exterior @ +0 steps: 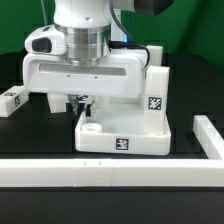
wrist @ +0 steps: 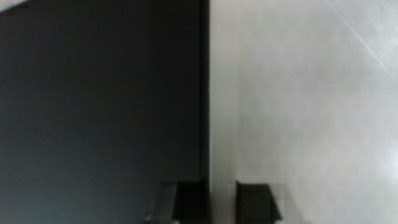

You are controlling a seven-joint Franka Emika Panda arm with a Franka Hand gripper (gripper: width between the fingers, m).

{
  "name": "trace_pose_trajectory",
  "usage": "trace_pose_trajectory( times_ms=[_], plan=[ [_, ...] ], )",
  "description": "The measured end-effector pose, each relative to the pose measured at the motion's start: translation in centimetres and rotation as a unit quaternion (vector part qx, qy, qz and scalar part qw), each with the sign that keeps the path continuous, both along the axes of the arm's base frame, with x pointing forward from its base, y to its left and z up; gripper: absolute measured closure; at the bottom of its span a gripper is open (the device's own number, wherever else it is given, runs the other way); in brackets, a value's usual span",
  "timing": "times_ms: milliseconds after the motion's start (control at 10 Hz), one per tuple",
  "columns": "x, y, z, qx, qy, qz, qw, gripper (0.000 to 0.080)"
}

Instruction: Assemble desk

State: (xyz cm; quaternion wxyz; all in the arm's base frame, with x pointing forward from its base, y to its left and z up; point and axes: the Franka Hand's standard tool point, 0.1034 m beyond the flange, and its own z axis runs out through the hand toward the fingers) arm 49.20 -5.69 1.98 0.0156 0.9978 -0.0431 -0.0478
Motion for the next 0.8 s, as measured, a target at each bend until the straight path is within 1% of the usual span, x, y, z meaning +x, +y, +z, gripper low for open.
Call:
trace_pose_trajectory(
  times_ms=[300, 400, 600, 800],
  plan=[
    [1.4, 0.2, 0.0, -0.004, 0.001, 0.125, 0.992, 0.0736],
    [1.8, 0.3, -0.1, -0.008, 0.002, 0.178, 0.984, 0.0736],
    [1.7, -0.1, -0.1, -0.005, 0.005, 0.217, 0.976, 0.0736],
    [1.7, -0.4, -0.1, -0.005, 0.012, 0.282, 0.959, 0.0736]
  ],
)
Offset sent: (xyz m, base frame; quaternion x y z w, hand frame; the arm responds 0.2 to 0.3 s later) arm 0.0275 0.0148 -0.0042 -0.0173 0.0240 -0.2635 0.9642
